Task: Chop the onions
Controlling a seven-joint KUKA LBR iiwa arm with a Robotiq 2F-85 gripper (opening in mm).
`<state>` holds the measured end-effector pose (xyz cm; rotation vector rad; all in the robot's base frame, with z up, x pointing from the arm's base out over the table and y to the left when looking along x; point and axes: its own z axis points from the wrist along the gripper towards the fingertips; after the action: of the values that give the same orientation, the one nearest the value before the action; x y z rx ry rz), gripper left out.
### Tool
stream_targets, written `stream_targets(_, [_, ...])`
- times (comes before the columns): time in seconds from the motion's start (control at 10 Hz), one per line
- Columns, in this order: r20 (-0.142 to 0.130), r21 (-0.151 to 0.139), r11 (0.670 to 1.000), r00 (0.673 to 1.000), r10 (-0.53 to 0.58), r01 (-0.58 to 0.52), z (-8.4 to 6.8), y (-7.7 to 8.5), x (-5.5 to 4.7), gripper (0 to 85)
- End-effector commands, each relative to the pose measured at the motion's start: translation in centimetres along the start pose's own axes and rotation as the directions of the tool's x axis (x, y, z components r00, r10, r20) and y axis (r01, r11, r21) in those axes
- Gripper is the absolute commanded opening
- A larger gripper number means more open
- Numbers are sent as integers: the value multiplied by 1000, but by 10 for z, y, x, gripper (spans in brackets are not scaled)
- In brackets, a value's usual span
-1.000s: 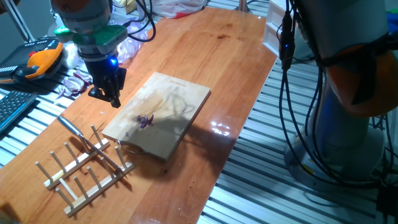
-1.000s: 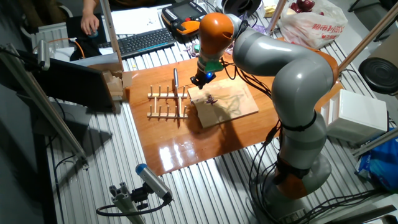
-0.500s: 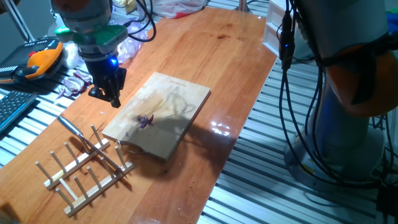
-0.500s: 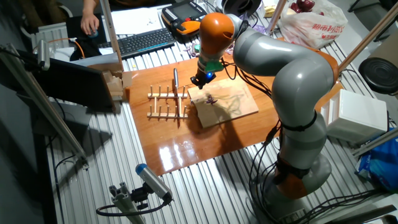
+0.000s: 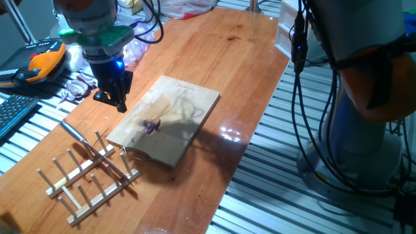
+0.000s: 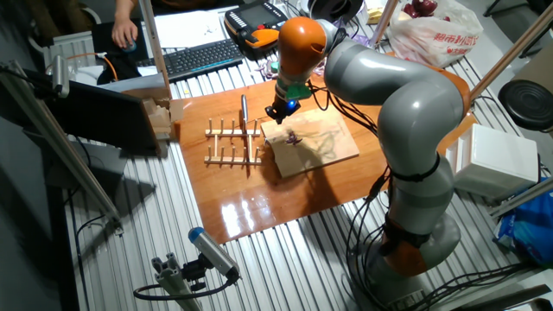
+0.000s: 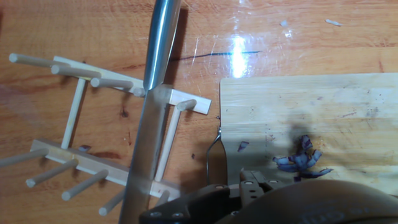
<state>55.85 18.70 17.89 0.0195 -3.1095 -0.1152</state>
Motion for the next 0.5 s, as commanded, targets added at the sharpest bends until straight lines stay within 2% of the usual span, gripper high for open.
stream_targets(0.0, [-2,-1,1000,1000,3,-3,0,0,0,0])
stream_targets(0.4, [1,-15,1000,1000,6,-6,1,2,-2,0])
